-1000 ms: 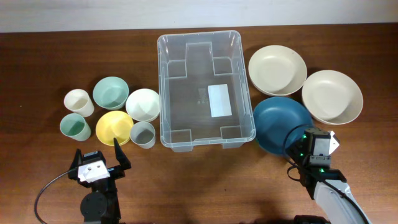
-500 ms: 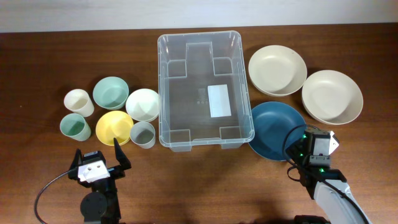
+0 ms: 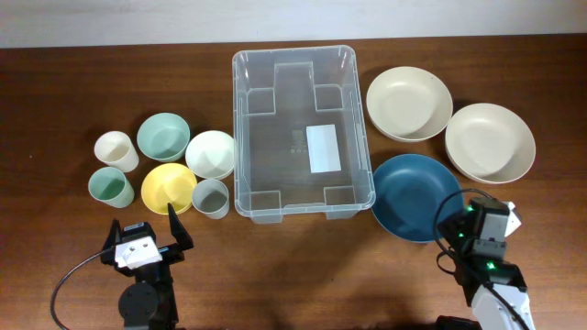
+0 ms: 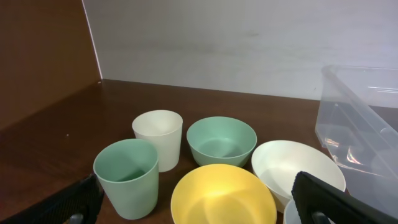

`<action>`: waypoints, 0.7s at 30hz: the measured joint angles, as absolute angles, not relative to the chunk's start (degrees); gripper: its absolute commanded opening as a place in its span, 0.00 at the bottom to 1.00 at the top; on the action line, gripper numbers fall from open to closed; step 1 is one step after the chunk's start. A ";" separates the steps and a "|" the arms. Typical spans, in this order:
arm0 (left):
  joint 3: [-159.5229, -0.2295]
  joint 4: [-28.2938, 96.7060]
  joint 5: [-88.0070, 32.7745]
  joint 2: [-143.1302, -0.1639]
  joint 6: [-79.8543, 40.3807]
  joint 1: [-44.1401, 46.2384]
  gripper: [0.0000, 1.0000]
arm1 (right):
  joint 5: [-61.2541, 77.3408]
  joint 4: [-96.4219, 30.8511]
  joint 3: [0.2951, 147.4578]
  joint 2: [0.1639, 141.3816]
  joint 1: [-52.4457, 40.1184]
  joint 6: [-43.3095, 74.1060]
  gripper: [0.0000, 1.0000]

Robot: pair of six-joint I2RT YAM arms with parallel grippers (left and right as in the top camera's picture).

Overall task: Pack container
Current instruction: 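Lower the right gripper and pinch the teal plate's rim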

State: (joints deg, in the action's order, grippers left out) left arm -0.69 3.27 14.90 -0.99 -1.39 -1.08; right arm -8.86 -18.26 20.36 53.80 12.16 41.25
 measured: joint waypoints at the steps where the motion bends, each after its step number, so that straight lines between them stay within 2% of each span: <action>1: -0.69 3.27 14.87 -0.99 -1.39 -1.08 1.00 | -8.67 -18.59 20.36 53.34 12.64 40.88 0.04; 5: -0.69 3.27 14.90 -0.99 -1.39 -1.08 0.99 | -7.97 -19.57 20.38 52.80 13.78 39.38 0.04; 6: -0.69 3.27 14.87 -0.99 -1.39 -1.08 0.99 | -7.84 -19.77 20.36 52.80 14.00 39.07 0.13; 7: -0.69 3.27 14.90 -0.99 -1.39 -1.08 0.99 | -7.77 -19.94 20.36 52.80 14.20 39.13 0.34; 8: -0.69 3.27 14.90 -0.99 -1.39 -1.08 0.99 | -7.62 -20.05 20.38 52.80 14.41 38.98 0.59; 9: -0.69 3.27 14.90 -0.99 -1.39 -1.08 0.99 | -7.60 -20.27 20.36 52.80 14.57 38.68 0.71; 11: -0.69 3.27 14.87 -0.99 -1.39 -1.08 0.99 | -7.38 -20.84 20.36 52.80 14.61 38.52 0.87; 14: -0.69 3.27 14.90 -0.99 -1.39 -1.08 0.99 | -7.18 -22.02 20.38 52.80 14.61 38.22 0.90; 21: -0.69 3.27 14.87 -0.99 -1.39 -1.08 0.99 | -6.85 -23.42 20.38 54.06 14.61 37.54 0.90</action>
State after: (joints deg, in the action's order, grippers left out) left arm -0.69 3.27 14.87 -0.99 -1.39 -1.08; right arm -6.85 -23.42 20.38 54.06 14.61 37.54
